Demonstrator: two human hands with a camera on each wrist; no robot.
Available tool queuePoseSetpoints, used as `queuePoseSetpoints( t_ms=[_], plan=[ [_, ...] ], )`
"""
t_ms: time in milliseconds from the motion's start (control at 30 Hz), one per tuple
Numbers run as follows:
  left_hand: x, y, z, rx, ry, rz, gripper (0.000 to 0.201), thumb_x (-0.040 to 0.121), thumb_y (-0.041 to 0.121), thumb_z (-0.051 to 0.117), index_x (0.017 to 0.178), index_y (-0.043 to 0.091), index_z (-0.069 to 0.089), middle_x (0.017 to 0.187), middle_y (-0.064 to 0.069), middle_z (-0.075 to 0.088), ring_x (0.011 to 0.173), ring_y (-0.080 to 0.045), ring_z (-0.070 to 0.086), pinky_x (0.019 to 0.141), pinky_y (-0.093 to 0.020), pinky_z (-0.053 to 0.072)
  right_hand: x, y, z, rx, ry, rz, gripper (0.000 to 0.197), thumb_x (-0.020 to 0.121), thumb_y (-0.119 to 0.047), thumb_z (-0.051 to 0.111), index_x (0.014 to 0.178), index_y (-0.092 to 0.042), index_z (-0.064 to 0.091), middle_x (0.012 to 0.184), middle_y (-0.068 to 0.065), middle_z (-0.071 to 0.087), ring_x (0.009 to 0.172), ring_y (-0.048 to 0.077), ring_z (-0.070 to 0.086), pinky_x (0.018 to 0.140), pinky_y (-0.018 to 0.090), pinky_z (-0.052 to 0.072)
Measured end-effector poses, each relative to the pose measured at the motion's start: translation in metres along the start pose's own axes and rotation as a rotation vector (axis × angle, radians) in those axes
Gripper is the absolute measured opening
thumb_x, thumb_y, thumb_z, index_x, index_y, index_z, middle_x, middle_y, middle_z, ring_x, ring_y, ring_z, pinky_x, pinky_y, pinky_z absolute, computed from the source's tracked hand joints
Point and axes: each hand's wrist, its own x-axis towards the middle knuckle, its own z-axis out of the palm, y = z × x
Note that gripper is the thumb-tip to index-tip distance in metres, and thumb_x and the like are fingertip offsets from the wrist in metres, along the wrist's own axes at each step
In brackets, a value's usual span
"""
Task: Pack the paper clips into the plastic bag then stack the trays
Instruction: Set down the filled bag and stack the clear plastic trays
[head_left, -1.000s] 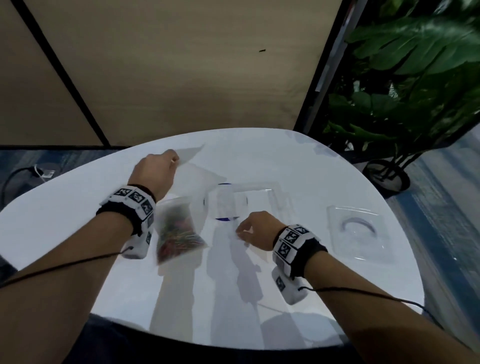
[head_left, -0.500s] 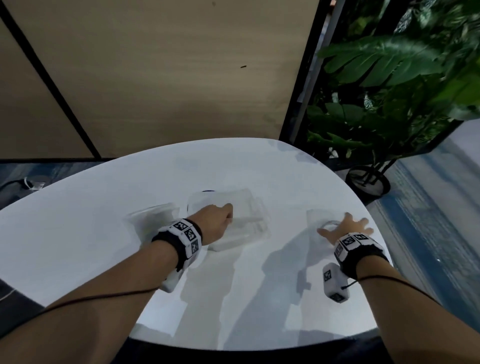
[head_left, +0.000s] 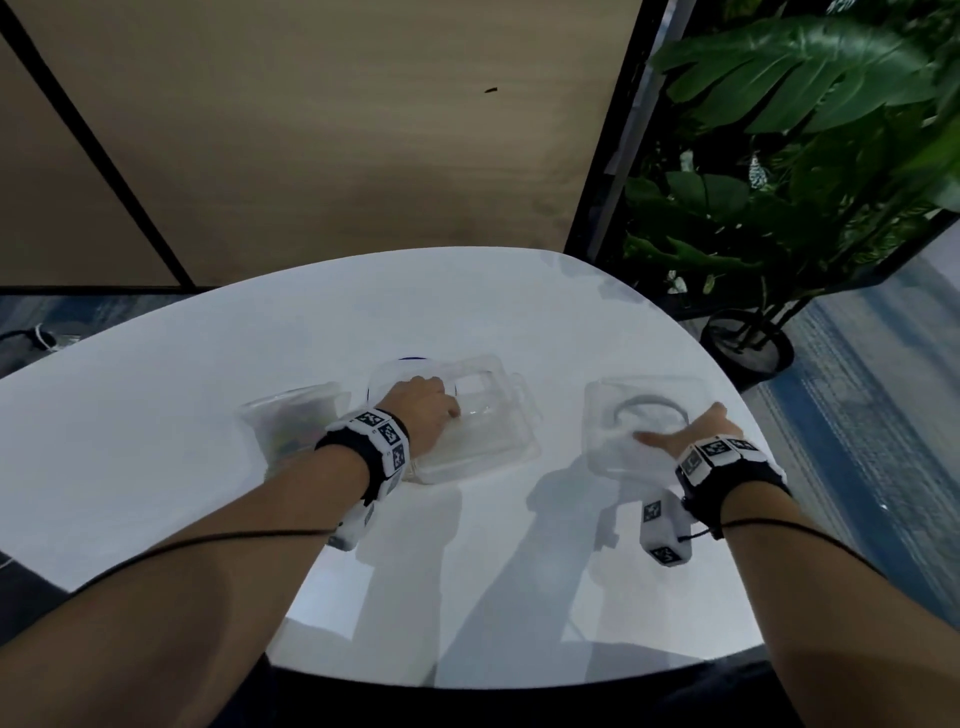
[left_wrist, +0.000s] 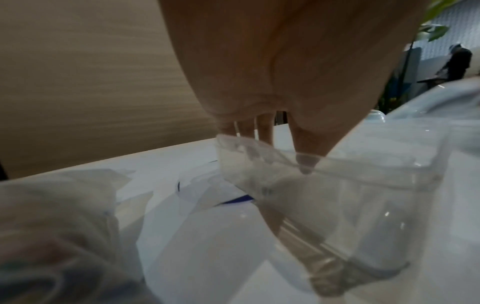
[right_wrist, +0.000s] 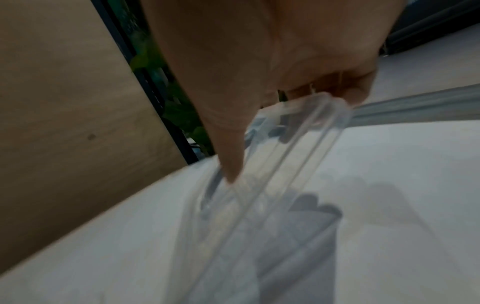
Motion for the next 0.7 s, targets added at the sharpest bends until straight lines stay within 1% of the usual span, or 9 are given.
queuePoseSetpoints(
  t_ms=[67, 133, 200, 267, 333, 433, 567, 633, 700],
  plan=[
    [0.000, -0.001, 0.002, 0.096, -0.008, 0.005, 0.046, 0.095, 0.012, 0.046, 0.137, 0.030, 0.054, 0.136, -0.004, 0.048, 0.123, -0.025, 0.047, 0.106, -0.033, 0.032, -0.002, -0.018, -0.022, 0.109, 0.055, -0.108, 0.079, 0.078, -0.040, 0.075, 0.141, -0.010, 0.038, 0.134, 0.021, 0.055, 0.121, 0.039, 0.054, 0.096, 0.046, 0.047],
    [-0.002, -0.004, -0.003, 0.075, 0.039, -0.007, 0.049, 0.094, 0.015, 0.050, 0.140, 0.029, 0.051, 0.138, -0.004, 0.046, 0.127, -0.025, 0.046, 0.109, -0.034, 0.030, -0.007, -0.041, -0.044, 0.201, 0.149, -0.225, 0.050, 0.090, -0.027, 0.063, 0.137, -0.016, 0.050, 0.130, 0.019, 0.059, 0.119, 0.038, 0.055, 0.097, 0.045, 0.047],
    [-0.006, -0.011, -0.015, -0.024, 0.106, -0.050, 0.048, 0.094, 0.015, 0.052, 0.141, 0.025, 0.050, 0.139, -0.007, 0.048, 0.129, -0.027, 0.046, 0.110, -0.037, 0.033, -0.014, -0.060, -0.058, 0.326, 0.253, -0.340, 0.035, 0.091, -0.025, 0.056, 0.126, -0.021, 0.060, 0.118, 0.018, 0.065, 0.109, 0.038, 0.059, 0.093, 0.046, 0.051],
    [-0.013, -0.019, -0.031, -0.168, 0.162, -0.115, 0.045, 0.097, 0.012, 0.050, 0.141, 0.020, 0.051, 0.136, -0.011, 0.050, 0.125, -0.029, 0.050, 0.107, -0.037, 0.039, -0.022, -0.078, -0.062, 0.508, 0.260, -0.464, 0.033, 0.089, -0.021, 0.055, 0.121, -0.022, 0.063, 0.099, 0.009, 0.072, 0.094, 0.031, 0.064, 0.086, 0.043, 0.053],
    [-0.021, -0.028, -0.043, -0.326, 0.231, -0.205, 0.041, 0.099, 0.010, 0.048, 0.139, 0.017, 0.053, 0.129, -0.014, 0.057, 0.117, -0.031, 0.057, 0.101, -0.036, 0.045, -0.032, -0.095, -0.054, 0.721, 0.121, -0.559, 0.035, 0.088, -0.020, 0.057, 0.123, -0.017, 0.062, 0.084, -0.003, 0.073, 0.072, 0.018, 0.063, 0.073, 0.035, 0.053],
    [-0.032, -0.043, -0.046, -0.523, 0.268, -0.364, 0.035, 0.100, 0.014, 0.049, 0.133, 0.016, 0.058, 0.116, -0.017, 0.067, 0.102, -0.035, 0.066, 0.092, -0.041, 0.055, -0.055, -0.120, -0.022, 0.895, -0.249, -0.523, 0.029, 0.091, -0.013, 0.061, 0.120, -0.015, 0.061, 0.077, 0.000, 0.073, 0.046, 0.007, 0.049, 0.049, 0.021, 0.041],
    [-0.041, -0.050, -0.035, -0.655, 0.183, -0.466, 0.033, 0.100, 0.024, 0.051, 0.126, 0.007, 0.064, 0.117, -0.021, 0.070, 0.104, -0.040, 0.069, 0.094, -0.047, 0.057, -0.077, -0.138, 0.031, 0.831, -0.500, -0.467, 0.030, 0.092, -0.012, 0.062, 0.122, -0.014, 0.060, 0.080, 0.006, 0.073, 0.049, 0.012, 0.044, 0.048, 0.022, 0.038],
    [-0.045, -0.048, -0.031, -0.673, 0.143, -0.473, 0.035, 0.102, 0.025, 0.048, 0.110, -0.002, 0.069, 0.106, -0.025, 0.073, 0.092, -0.039, 0.073, 0.089, -0.046, 0.060, -0.080, -0.145, 0.050, 0.838, -0.546, -0.411, 0.029, 0.093, -0.012, 0.059, 0.122, -0.013, 0.059, 0.078, 0.006, 0.073, 0.050, 0.013, 0.044, 0.050, 0.022, 0.037],
    [-0.046, -0.044, -0.028, -0.745, 0.110, -0.478, 0.036, 0.102, 0.027, 0.049, 0.096, -0.002, 0.069, 0.098, -0.028, 0.074, 0.074, -0.034, 0.072, 0.081, -0.044, 0.063, -0.082, -0.152, 0.062, 0.854, -0.575, -0.347, 0.024, 0.094, -0.011, 0.056, 0.119, -0.012, 0.058, 0.077, 0.007, 0.071, 0.049, 0.013, 0.042, 0.048, 0.021, 0.035]
  ],
)
